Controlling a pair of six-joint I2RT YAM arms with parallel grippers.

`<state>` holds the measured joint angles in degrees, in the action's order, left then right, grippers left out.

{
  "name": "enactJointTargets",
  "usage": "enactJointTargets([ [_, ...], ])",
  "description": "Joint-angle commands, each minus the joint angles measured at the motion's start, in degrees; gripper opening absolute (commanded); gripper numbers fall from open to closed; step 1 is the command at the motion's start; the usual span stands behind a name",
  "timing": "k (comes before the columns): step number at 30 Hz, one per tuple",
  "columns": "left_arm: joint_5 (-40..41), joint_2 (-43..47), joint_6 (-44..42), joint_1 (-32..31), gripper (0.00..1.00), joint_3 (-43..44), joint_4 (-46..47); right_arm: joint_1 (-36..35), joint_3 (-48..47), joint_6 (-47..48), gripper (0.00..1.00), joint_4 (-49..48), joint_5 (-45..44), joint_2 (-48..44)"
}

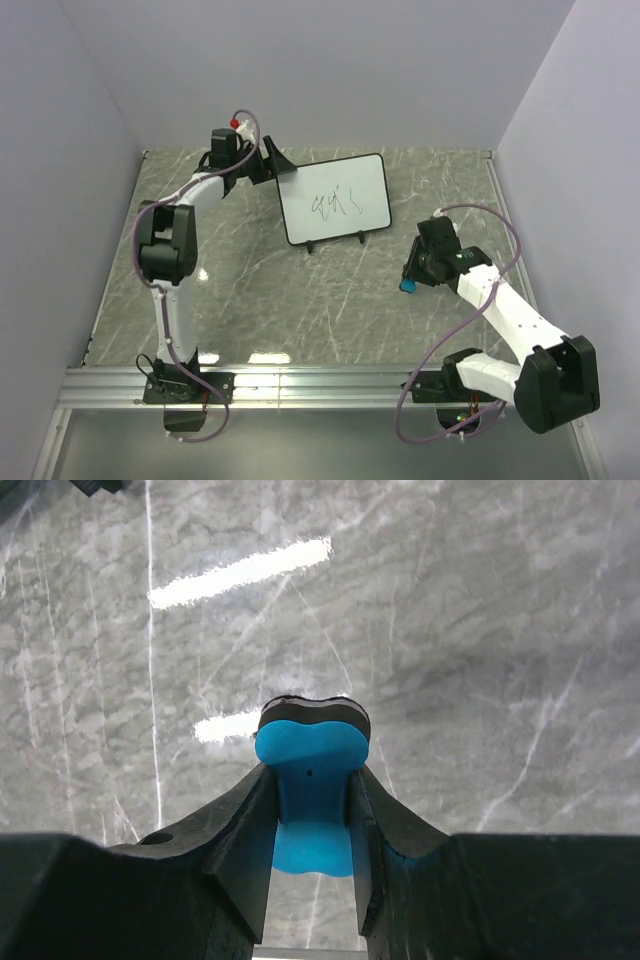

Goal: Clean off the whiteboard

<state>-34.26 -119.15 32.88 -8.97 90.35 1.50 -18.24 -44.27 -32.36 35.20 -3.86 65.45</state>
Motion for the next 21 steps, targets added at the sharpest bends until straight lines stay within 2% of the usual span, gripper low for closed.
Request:
enactJointTargets([
  [1, -6.51, -5.29, 3.05, 0.27, 0.87, 7.98, 5.79, -0.39, 1.03, -1.13, 0.00, 2.24, -1.76, -2.43],
  [4, -11.25, -9.33, 6.21, 0.18, 0.81, 10.81, 8.77, -0.39, 0.94, -1.56, 0.00, 2.50, -2.38, -2.70],
  [6, -14.06, -10.66, 7.28, 0.18, 0.71, 11.78, 9.14, -0.39, 0.59, -1.74, 0.00, 2.42, -2.73, -2.26],
  [12, -17.59, -8.12, 8.34, 0.18, 0.57, 6.69, 12.30, -0.31, -1.87, -1.74, 0.00, 0.31, -2.74, 2.31],
  [16, -20.49, -4.96, 7.03, 0.18, 0.56, 0.63, 12.40, -0.39, -4.50, -1.48, 0.00, -1.10, -1.95, 6.96],
  [19, -20.50, -2.67, 4.31, 0.10, 0.56, -2.96, 9.85, -0.39, -7.39, -0.60, 0.00, -2.24, -1.59, 9.94],
  [21, -19.71, -1.27, 3.24, 0.10, 0.53, -4.73, 8.88, -0.39, -9.86, 0.45, 0.00, -2.77, -1.33, 11.71],
])
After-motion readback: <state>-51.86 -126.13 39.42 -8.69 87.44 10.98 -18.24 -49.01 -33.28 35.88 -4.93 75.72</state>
